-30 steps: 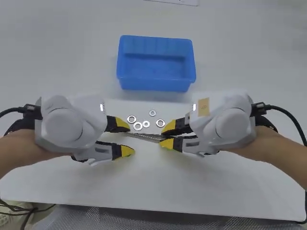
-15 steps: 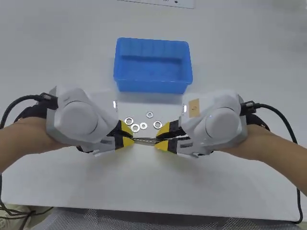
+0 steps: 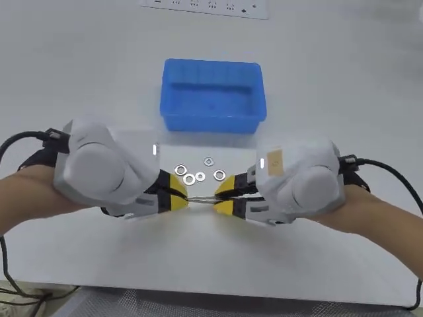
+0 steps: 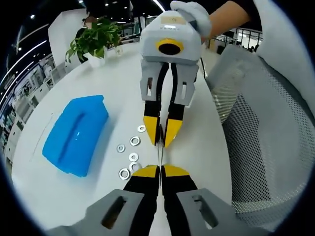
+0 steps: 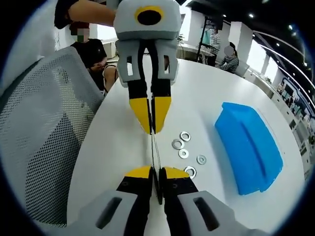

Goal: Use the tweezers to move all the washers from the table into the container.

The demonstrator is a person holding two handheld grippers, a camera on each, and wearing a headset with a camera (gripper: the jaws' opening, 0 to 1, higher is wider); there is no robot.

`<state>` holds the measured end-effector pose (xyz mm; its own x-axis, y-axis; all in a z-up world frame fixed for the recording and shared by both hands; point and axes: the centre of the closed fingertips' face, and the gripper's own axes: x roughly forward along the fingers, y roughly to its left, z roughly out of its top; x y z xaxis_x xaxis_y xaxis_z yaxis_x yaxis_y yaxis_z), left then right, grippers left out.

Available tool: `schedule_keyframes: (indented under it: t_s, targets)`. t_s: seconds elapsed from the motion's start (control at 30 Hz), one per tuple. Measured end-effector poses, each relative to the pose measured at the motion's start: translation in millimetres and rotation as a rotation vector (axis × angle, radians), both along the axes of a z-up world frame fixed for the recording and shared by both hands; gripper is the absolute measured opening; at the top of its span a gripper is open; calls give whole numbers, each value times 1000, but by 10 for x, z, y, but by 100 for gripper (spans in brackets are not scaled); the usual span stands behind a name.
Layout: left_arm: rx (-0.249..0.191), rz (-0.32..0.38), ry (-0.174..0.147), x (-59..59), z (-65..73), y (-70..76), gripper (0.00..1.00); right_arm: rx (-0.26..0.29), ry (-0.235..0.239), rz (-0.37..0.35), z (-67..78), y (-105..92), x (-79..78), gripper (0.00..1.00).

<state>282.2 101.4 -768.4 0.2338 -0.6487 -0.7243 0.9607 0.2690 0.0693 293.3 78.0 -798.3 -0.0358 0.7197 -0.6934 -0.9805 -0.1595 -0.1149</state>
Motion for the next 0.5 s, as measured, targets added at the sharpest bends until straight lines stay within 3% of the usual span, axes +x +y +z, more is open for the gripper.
schedule_keyframes:
  t_s: [0.17, 0.3, 0.5]
  targets:
    - [-14, -30, -40, -8, 181, -119, 5, 66, -46, -6, 82, -36, 12, 8]
    - [-15, -78, -87, -3, 319, -256, 5, 86, -71, -3, 130, -79, 10, 8]
    - [-85, -124, -127, 36, 505, -578, 5, 120, -78, -7, 215, -212, 29, 8]
